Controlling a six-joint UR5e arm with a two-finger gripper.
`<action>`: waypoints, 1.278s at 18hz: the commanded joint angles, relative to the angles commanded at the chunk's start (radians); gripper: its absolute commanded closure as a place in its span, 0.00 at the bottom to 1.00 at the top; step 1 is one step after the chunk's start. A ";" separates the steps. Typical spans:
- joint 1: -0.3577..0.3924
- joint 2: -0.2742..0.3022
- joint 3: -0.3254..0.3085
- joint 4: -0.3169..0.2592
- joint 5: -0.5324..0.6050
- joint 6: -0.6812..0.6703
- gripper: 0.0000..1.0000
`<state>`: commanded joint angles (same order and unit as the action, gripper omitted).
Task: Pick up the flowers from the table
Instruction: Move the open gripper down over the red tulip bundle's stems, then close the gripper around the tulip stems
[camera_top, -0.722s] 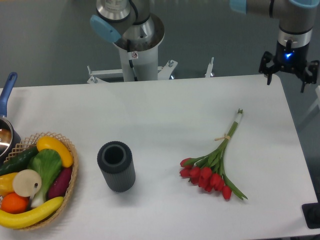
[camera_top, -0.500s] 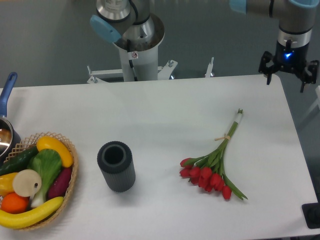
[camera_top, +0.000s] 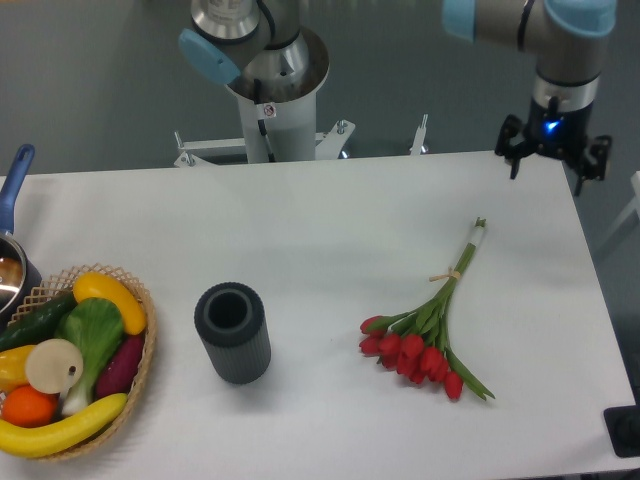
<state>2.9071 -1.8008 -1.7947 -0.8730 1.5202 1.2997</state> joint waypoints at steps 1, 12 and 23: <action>-0.014 -0.018 -0.003 0.006 0.002 -0.023 0.00; -0.106 -0.149 0.006 0.008 -0.034 -0.111 0.00; -0.186 -0.227 0.017 0.043 -0.124 -0.109 0.00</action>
<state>2.7213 -2.0278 -1.7779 -0.8299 1.3960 1.1904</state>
